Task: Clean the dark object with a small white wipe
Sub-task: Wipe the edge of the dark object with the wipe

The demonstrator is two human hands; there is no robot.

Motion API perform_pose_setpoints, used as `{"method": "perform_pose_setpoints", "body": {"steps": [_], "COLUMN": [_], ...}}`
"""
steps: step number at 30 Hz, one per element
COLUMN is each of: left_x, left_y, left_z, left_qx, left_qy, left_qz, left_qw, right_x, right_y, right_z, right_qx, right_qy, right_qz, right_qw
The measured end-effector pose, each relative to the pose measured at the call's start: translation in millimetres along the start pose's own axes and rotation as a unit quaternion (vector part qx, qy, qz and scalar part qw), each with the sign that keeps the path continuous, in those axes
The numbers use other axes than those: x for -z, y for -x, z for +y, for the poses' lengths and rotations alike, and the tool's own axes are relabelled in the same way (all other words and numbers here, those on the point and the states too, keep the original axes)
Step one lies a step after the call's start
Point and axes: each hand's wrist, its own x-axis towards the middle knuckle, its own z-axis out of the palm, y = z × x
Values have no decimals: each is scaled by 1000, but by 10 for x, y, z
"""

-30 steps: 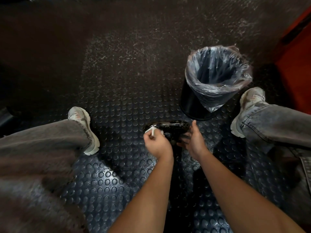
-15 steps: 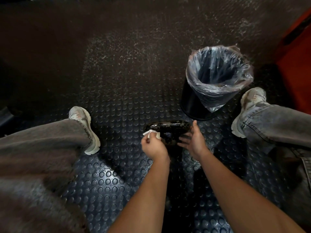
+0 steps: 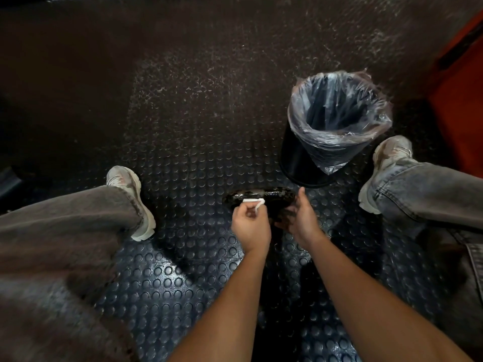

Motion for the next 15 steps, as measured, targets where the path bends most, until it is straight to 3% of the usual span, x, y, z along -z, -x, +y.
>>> {"method": "perform_pose_setpoints", "body": {"steps": [3, 6, 15], "left_x": [22, -18, -98], "left_y": [-52, -93, 95], "left_z": [11, 112, 68], "left_qx": [107, 111, -48], "left_qy": [96, 136, -7], "left_qz": [105, 146, -30], "left_qw": [984, 974, 998], "right_x": [11, 11, 15], "right_y": [3, -4, -42], "right_z": [-1, -1, 32], "right_qx": [-1, 1, 2], "right_qy": [1, 6, 4], "right_qz": [0, -1, 10], "right_qw": [1000, 1000, 1000]}}
